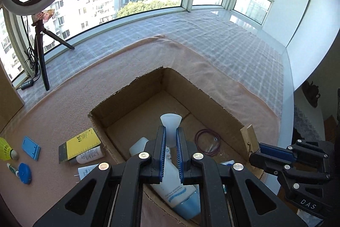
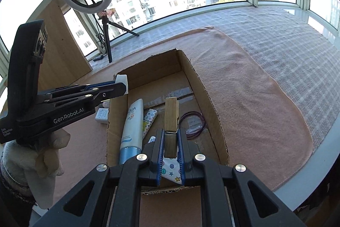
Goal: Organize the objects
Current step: 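Carry eraser and clothespin into the box and open both grippers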
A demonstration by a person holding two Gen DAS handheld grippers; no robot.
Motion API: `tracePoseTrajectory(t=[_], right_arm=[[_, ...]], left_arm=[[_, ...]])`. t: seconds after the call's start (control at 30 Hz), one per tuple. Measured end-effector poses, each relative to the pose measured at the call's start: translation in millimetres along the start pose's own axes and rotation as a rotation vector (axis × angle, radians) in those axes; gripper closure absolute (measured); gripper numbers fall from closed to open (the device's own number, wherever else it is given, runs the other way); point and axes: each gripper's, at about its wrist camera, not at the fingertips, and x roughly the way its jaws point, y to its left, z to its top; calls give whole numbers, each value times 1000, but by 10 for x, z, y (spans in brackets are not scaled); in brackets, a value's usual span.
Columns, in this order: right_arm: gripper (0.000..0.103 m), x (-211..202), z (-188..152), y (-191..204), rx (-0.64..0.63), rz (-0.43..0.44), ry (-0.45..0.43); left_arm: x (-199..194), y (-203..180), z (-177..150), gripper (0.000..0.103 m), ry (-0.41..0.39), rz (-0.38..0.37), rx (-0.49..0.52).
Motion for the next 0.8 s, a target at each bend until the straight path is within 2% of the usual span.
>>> tracePoseTrajectory(t=[0.37,0.4,0.47,0.5,0.53,0.57,0.6,0.8], right_arm=[[92,25,41,-37,3,-6,-4],[92,25,42,-40,3,-10,-5],[91,8,41,-40,5,-15,-18],[87,0,41,-41,8,-19,-25],[81,7,44,-39,9,-20,-16],[62,13,44,-39,13,-15,-6],[54,-2,39,-46,22,-9,-16],[54,5,2,-43,51,6,-8]], left_arm=[[182,-142,219,91,-1,18,15],[188,-143,226,89,0,17,16],[202,-143,231,77,9,12,19],[201,-134,230,70,11,24,11],[189,-116,223,59,5,26,4],[175,-100,217,58,-1,23,1],[163,-80,212,58,-3,26,-3],[71,90,131,58,-4,25,-37]])
